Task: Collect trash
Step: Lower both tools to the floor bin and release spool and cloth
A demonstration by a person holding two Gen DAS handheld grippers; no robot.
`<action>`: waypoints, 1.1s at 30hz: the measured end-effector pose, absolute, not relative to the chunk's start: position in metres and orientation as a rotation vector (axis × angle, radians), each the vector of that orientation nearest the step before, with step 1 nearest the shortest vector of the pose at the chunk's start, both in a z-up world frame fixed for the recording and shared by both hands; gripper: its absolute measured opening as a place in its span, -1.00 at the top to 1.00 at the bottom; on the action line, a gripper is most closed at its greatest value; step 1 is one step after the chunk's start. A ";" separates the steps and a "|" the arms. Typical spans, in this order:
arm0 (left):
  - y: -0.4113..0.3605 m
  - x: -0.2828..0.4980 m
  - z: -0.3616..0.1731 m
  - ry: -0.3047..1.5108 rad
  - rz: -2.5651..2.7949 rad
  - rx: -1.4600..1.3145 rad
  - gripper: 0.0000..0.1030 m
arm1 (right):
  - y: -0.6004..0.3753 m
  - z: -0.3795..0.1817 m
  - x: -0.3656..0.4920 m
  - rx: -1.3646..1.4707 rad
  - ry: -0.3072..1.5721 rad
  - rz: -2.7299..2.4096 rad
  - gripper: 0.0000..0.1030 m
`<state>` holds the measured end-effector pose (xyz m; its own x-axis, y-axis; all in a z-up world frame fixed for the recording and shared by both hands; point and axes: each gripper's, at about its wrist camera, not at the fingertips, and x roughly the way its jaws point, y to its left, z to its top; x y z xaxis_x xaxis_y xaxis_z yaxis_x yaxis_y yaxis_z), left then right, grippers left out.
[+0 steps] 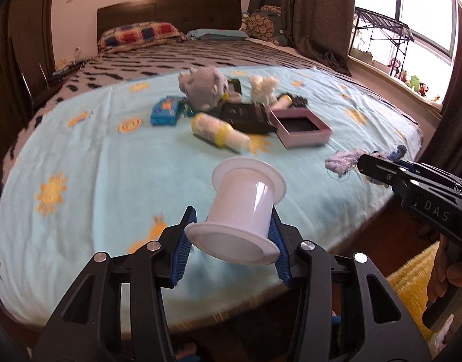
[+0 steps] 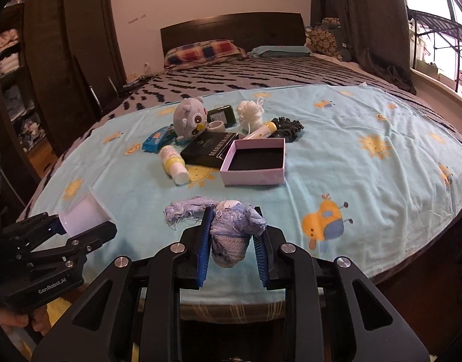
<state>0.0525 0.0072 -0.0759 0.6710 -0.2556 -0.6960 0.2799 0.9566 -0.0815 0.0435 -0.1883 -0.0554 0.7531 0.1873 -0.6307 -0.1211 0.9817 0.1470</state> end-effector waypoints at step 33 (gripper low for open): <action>-0.028 0.022 -0.259 1.225 -0.373 0.013 -0.12 | -0.192 -0.233 0.021 0.194 1.146 0.160 0.06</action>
